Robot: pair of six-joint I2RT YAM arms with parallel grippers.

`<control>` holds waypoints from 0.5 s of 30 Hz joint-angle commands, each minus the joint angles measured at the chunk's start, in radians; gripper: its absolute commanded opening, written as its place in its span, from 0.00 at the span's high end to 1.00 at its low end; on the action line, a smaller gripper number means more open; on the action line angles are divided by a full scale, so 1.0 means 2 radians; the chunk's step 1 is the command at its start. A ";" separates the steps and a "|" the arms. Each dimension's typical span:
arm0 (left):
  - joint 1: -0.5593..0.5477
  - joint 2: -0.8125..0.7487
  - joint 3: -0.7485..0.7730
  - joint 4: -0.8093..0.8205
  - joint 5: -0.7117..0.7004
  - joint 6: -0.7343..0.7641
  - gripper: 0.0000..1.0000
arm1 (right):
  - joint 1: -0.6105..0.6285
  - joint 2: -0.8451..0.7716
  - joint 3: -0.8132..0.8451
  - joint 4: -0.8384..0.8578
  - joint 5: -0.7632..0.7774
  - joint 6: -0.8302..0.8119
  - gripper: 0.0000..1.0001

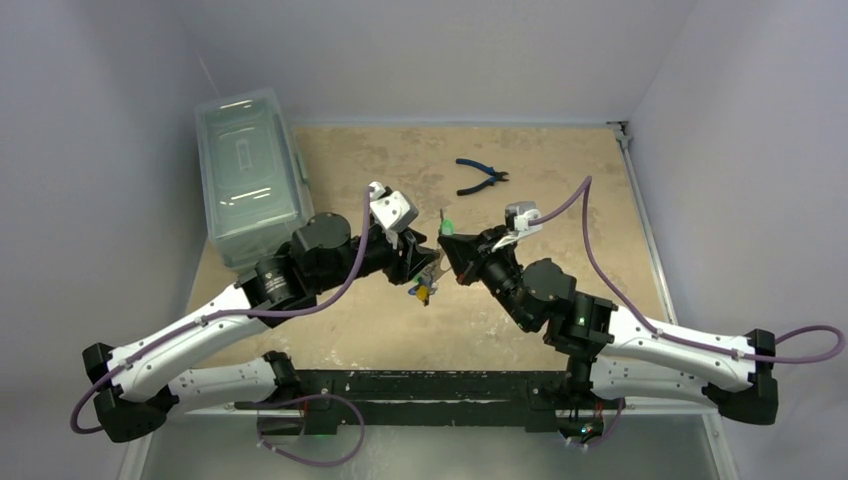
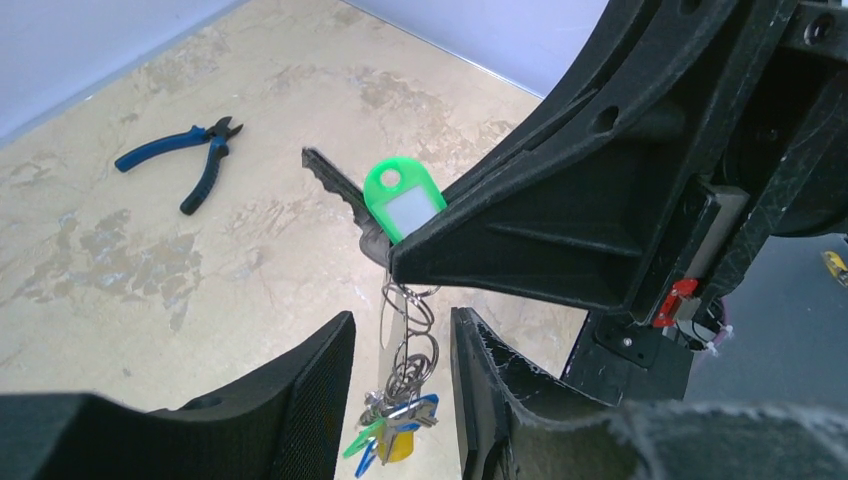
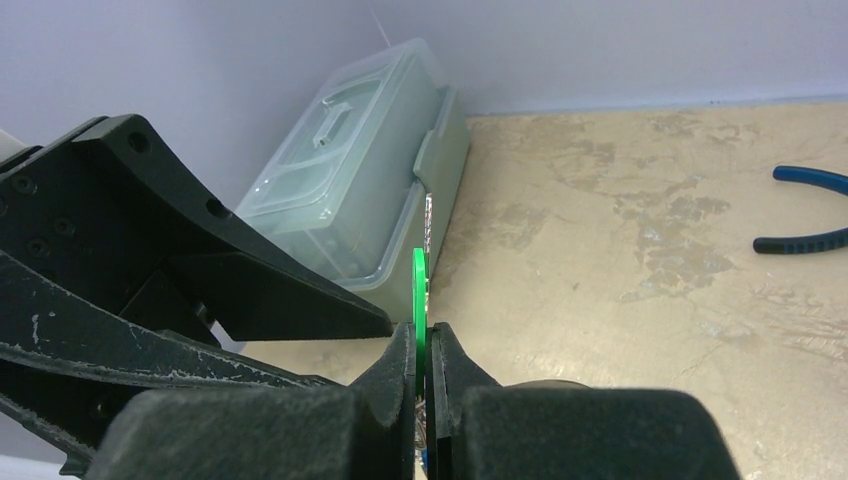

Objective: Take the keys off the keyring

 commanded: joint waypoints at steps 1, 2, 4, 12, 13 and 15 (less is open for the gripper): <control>0.002 0.007 0.026 0.009 0.005 -0.002 0.61 | 0.000 0.001 0.008 0.030 0.006 0.010 1.00; 0.002 0.010 0.027 0.009 0.007 -0.002 0.61 | 0.000 0.001 0.008 0.030 0.005 0.011 1.00; 0.002 0.016 0.028 0.007 0.007 -0.001 0.61 | 0.000 0.002 0.008 0.033 0.002 0.012 1.00; 0.002 0.035 0.030 0.006 0.003 0.006 0.65 | 0.001 0.003 0.008 0.034 -0.006 0.016 1.00; 0.002 0.037 0.029 0.006 0.001 0.006 0.66 | 0.000 0.003 0.008 0.035 -0.007 0.016 1.00; 0.002 0.037 0.025 0.010 -0.002 0.007 0.68 | 0.001 0.003 0.008 0.036 -0.009 0.017 1.00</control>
